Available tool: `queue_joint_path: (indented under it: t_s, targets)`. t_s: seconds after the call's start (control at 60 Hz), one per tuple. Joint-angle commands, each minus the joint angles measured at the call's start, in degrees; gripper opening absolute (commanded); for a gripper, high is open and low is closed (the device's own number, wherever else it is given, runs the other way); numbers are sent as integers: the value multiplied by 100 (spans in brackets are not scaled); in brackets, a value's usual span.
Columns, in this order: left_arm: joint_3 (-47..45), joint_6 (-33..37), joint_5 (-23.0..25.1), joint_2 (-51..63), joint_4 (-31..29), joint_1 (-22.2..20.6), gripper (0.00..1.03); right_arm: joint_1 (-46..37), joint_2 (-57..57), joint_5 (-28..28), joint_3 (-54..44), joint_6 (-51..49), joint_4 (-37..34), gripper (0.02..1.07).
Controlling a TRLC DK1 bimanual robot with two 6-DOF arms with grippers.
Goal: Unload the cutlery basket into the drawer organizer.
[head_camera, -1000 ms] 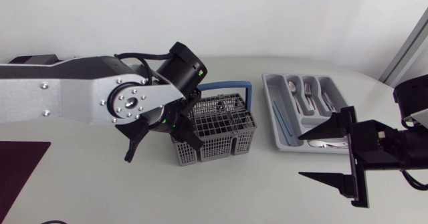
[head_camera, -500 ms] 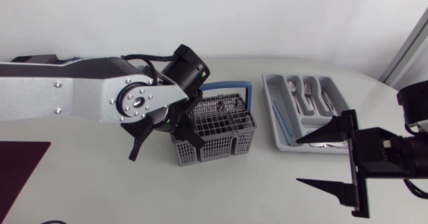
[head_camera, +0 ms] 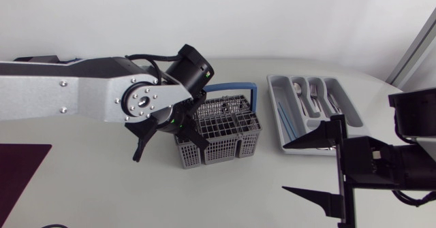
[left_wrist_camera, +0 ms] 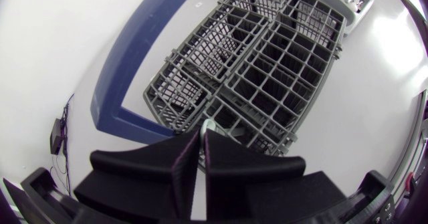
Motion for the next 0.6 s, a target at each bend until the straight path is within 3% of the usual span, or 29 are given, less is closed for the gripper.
queue_joint_path:
  t_s: [0.0,0.25,0.583]
  targets:
    - [88,-74,-16,120,8,60,12,367,-28,173,-240,649,334,95]
    - [79,-39,-16,-109,8,77,12,1044,262,534,-354,1291,1090,97]
    - [273,22,-42,-539,-221,-28,12,1255,578,630,-301,1405,1336,97]
